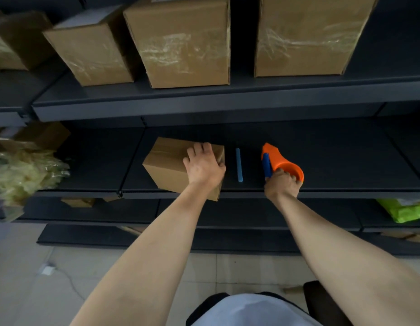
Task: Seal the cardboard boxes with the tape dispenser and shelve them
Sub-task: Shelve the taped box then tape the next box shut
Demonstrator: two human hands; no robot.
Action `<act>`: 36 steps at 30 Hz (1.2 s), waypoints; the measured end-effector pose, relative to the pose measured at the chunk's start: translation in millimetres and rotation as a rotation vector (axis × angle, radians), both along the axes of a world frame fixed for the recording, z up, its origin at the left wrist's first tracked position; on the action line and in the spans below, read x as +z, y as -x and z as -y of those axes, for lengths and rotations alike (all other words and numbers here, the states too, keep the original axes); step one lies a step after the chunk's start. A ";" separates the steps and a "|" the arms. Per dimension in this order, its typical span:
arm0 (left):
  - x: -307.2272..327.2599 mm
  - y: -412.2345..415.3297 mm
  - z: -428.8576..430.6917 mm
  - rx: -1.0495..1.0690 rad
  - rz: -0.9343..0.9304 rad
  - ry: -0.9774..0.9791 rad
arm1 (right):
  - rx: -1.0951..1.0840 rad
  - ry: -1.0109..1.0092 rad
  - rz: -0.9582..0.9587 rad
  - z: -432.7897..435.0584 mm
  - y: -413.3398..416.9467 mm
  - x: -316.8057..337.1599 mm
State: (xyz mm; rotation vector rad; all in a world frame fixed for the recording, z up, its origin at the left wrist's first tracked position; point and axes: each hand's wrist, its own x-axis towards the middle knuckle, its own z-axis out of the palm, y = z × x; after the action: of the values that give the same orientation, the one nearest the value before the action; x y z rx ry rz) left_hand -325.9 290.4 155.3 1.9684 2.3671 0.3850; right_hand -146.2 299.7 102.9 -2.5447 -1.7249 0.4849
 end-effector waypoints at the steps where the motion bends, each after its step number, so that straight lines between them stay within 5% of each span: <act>1: -0.9 -2.8 0.8 0.002 -0.005 -0.010 | 0.006 0.011 0.008 0.9 0.3 -1.4; 10: -6.3 -4.7 3.3 -0.008 -0.051 -0.016 | -0.082 -0.142 -0.130 5.4 -8.5 -3.1; 15: -2.5 -1.7 0.5 -0.013 0.017 0.005 | -0.001 -0.384 -0.507 12.5 -6.9 11.1; 20: 18.4 23.2 -2.6 -0.013 0.565 0.116 | -0.129 -0.427 -0.887 13.6 -5.0 25.5; 24: 31.2 26.0 5.9 0.009 0.924 -0.052 | -0.107 -0.364 -1.136 19.3 -6.2 33.5; 29: 41.1 11.0 13.0 0.066 1.404 0.272 | -0.060 -0.364 -1.224 17.8 -3.4 43.8; 31: 39.5 8.6 14.5 0.080 1.431 0.274 | -0.029 -0.368 -1.193 16.4 -4.4 47.2; 36: 39.9 16.6 10.1 0.088 1.130 0.150 | 0.082 -0.364 -1.106 14.3 -5.8 56.5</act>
State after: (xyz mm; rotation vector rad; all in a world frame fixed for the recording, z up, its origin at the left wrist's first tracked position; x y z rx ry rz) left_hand -342.4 280.3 195.2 1.0665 1.6376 0.9587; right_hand -140.4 285.4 159.5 -1.4354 -1.2771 1.1500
